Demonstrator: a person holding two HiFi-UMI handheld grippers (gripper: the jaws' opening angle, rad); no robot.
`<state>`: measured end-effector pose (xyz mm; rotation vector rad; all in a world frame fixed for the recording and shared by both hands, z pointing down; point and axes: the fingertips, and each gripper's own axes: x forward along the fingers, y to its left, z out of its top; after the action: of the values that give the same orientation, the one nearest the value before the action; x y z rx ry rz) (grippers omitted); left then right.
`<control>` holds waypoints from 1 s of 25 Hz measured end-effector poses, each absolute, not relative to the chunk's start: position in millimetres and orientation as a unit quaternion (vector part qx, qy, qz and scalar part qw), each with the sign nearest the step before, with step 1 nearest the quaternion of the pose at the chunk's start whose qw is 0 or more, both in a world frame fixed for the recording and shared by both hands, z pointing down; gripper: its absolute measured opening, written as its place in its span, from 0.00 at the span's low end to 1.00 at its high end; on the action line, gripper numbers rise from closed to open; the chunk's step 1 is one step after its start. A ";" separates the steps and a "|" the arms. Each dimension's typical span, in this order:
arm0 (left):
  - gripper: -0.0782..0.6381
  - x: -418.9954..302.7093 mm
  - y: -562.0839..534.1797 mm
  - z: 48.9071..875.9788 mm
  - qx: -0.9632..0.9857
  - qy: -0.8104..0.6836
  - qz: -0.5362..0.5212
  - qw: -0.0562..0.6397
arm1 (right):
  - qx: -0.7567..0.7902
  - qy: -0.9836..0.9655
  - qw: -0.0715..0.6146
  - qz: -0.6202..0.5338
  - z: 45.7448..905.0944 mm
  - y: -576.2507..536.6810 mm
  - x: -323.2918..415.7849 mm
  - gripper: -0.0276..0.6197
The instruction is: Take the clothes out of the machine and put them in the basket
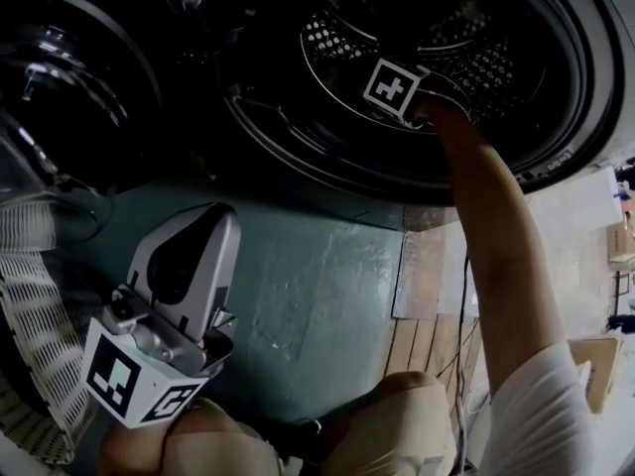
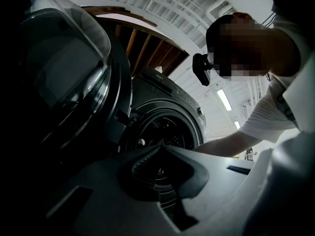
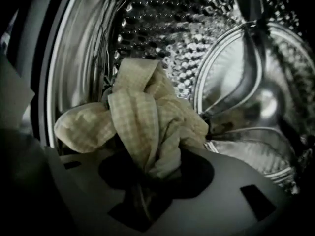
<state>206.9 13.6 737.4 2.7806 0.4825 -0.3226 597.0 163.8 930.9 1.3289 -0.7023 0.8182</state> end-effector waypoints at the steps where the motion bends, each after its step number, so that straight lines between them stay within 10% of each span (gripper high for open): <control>1: 0.13 205.7 14.5 735.8 0.967 0.170 -0.114 0.150 | 0.593 -0.299 0.659 0.352 924.3 167.4 598.5 0.33; 25: 0.13 222.8 25.9 688.7 0.954 0.137 -0.097 0.248 | 0.647 -0.370 0.649 0.153 822.5 148.4 531.7 0.31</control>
<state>222.8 25.9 688.7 2.6013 0.3732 -0.2650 531.7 148.4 822.5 1.4693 -0.8410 0.3466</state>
